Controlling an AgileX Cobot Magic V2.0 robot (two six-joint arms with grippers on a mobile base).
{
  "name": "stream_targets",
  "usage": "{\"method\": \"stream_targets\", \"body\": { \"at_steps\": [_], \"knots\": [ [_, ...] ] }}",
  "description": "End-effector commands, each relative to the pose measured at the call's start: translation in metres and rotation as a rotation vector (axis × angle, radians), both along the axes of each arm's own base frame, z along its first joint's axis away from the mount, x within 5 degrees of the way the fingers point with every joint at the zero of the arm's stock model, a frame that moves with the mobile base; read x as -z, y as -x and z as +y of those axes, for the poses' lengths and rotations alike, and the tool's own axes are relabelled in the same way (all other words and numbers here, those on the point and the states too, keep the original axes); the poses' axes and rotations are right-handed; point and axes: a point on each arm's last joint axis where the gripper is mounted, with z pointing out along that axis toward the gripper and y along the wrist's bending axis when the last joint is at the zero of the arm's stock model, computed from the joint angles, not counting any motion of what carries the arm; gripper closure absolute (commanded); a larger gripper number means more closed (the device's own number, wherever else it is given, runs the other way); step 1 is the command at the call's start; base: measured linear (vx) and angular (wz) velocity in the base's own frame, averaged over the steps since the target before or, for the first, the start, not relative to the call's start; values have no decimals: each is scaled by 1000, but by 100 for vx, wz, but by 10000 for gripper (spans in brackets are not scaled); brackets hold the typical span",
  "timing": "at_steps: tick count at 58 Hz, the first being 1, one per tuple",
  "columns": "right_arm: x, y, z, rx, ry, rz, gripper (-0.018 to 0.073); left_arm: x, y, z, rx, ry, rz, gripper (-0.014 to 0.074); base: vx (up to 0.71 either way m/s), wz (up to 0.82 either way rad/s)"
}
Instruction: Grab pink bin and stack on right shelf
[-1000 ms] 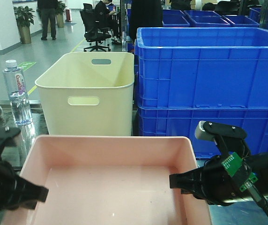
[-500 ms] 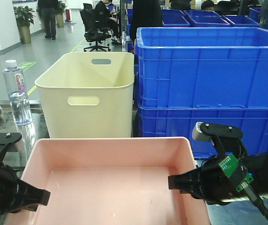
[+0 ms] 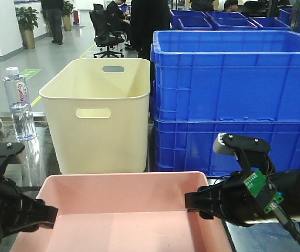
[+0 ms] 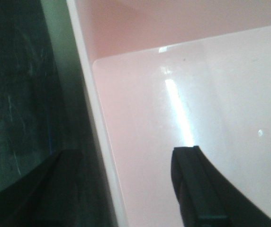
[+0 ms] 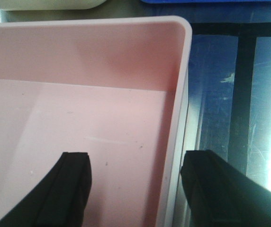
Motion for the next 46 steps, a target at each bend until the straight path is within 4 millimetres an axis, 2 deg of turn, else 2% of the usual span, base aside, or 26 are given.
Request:
{"method": "stream_targets", "body": {
  "at_steps": [1, 7, 15, 23, 30, 37, 46],
  "knots": [
    [-41, 6, -6, 16, -77, -196, 99, -42, 6, 1, -12, 80, -209, 59, 0, 0],
    [-63, 19, -12, 22, -117, -297, 132, -67, 19, 8, -21, 106, -370, 99, 0, 0],
    [-89, 41, -21, 17, -148, -412, 225, -97, 45, 20, -23, 100, -545, 216, 0, 0],
    [-102, 55, -28, 14, -145, -468, 423, -115, 68, 28, -24, 109, -634, 381, 0, 0],
    [-106, 60, -30, 13, -153, -483, 575, -119, 79, 32, -23, 113, -642, 508, 0, 0],
    [-106, 60, -30, 13, -153, -483, 573, -119, 80, 32, -23, 112, -639, 607, 0, 0],
    [-106, 60, -30, 13, -152, -482, 572, -118, 78, 31, -23, 111, -635, 605, 0, 0]
  ]
}}
